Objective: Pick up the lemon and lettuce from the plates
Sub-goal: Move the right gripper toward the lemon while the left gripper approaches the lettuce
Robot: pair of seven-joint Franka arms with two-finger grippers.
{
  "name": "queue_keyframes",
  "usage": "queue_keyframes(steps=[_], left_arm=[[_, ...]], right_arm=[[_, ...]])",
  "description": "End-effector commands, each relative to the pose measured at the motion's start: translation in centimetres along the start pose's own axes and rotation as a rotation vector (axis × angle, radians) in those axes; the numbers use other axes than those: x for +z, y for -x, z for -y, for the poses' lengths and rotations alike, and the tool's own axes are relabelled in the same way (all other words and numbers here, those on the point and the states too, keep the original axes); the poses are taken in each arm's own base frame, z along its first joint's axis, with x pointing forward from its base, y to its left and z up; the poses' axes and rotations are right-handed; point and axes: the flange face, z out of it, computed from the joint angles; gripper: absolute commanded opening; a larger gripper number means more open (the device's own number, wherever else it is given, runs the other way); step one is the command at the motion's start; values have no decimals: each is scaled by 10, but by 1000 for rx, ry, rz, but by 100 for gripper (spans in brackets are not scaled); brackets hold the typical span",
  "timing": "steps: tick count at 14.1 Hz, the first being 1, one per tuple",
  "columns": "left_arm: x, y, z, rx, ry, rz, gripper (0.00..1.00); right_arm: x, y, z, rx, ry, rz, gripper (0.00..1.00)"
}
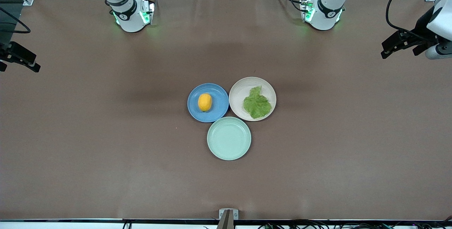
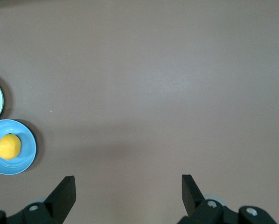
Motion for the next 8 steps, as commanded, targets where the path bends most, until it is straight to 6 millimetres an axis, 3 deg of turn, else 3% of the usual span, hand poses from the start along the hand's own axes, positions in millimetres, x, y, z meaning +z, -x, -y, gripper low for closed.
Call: queue_keyframes(steps=[1,5,8], left_arm=[[-4,-3,3,18,-17,-2,100],[-6,-9,2,15,-17,5,100],[12,-19,-2,28,-26,42,100]], right_arm=[[-4,-1,1,11,12,-4,100],[-4,-1,2,8,14,-4,100],[-4,-1,2,8,14,-4,100]])
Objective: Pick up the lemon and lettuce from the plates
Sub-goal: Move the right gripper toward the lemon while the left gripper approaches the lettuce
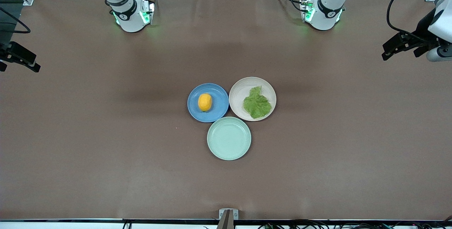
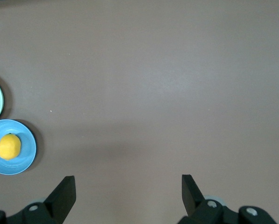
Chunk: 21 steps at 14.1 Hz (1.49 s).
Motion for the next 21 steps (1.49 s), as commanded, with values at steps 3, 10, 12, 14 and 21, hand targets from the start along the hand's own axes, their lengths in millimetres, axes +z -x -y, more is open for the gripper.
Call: queue_keyframes(steps=[3,10,12,14,21], left_arm=[[37,-18,-31,11,-14,71,100],[149,-28,-111,-290,-11,34,100],[184,-32,-126,-395,-1,45,100],[216,-32,-152,-542,-3,83,100],[297,-20,-240,-1031,23,145,100]], right_arm=[[-4,-2,2,9,9,-5,100],[20,-5,108,-160,1,32,100],[42,-5,155,-237,11,66,100],[58,-5,188,-286,3,85,100],[156,14,325,-361,26,173,100]])
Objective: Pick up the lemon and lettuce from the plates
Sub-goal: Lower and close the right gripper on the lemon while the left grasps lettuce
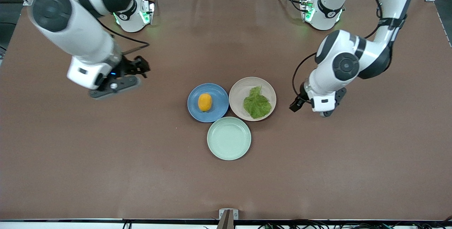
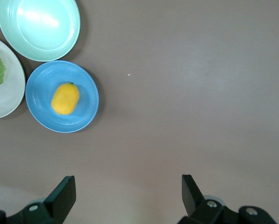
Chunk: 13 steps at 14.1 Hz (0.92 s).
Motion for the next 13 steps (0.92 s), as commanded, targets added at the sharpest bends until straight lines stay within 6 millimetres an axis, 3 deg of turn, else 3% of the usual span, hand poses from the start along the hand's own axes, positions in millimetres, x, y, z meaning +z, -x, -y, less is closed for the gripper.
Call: queue_keyframes(steps=[1,4,6,8,13], left_arm=[[22,7,-12,-177,1,7,99],[42,16,-15,-301,-32,33,95],[58,34,-18,-381,-55,34,94],[77,59,-23,-470,-59,35,87],[109,82,-34,-662,-89,34,89]], right_arm=[[47,-22,55,76,-12,14,100],[120,-45,102,245,-97,28,100],[168,-49,124,253,-101,-15,100],[204,-44,141,288,-101,-51,100],[271,-49,146,299,-61,-2,100]])
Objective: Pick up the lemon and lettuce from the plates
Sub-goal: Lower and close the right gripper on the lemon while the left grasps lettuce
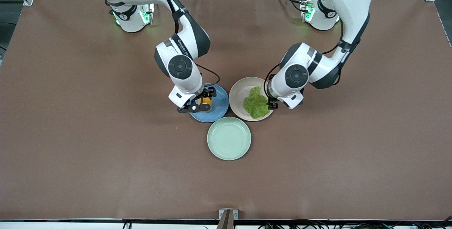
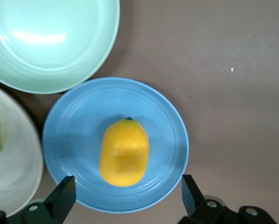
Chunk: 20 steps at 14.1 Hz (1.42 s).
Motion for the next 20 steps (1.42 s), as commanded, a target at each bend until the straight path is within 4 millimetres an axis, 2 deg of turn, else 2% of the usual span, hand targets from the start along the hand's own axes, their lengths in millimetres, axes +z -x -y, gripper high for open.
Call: queue_keyframes(steps=[1,3,4,8,10,12,14,15,16,17,18,20], left_arm=[[15,17,-6,-64,2,-5,88],[25,29,-7,-137,56,1,82],[31,28,-9,-161,76,-21,80],[43,32,-2,-187,91,-58,74],[45,34,0,-198,88,-60,74],[51,34,1,-206,80,-64,73],[54,34,1,-214,77,-68,67],[55,33,0,-214,77,-69,64],[58,32,0,-216,72,-71,64],[60,32,-1,-217,71,-69,63],[61,33,-1,-212,74,-72,62],[65,33,0,-196,79,-84,55]], right_arm=[[27,1,3,22,6,11,100],[42,5,13,16,6,4,100],[49,6,18,25,1,0,100],[65,4,19,35,-4,-7,100],[73,4,19,37,-1,-7,89],[78,4,18,37,4,-3,66],[75,4,18,37,2,-4,46],[73,3,18,38,1,-4,36],[69,1,16,42,0,-2,31],[57,0,15,38,-7,-8,30],[22,-2,8,42,-20,-9,30],[-43,-6,-32,83,-18,44,29]])
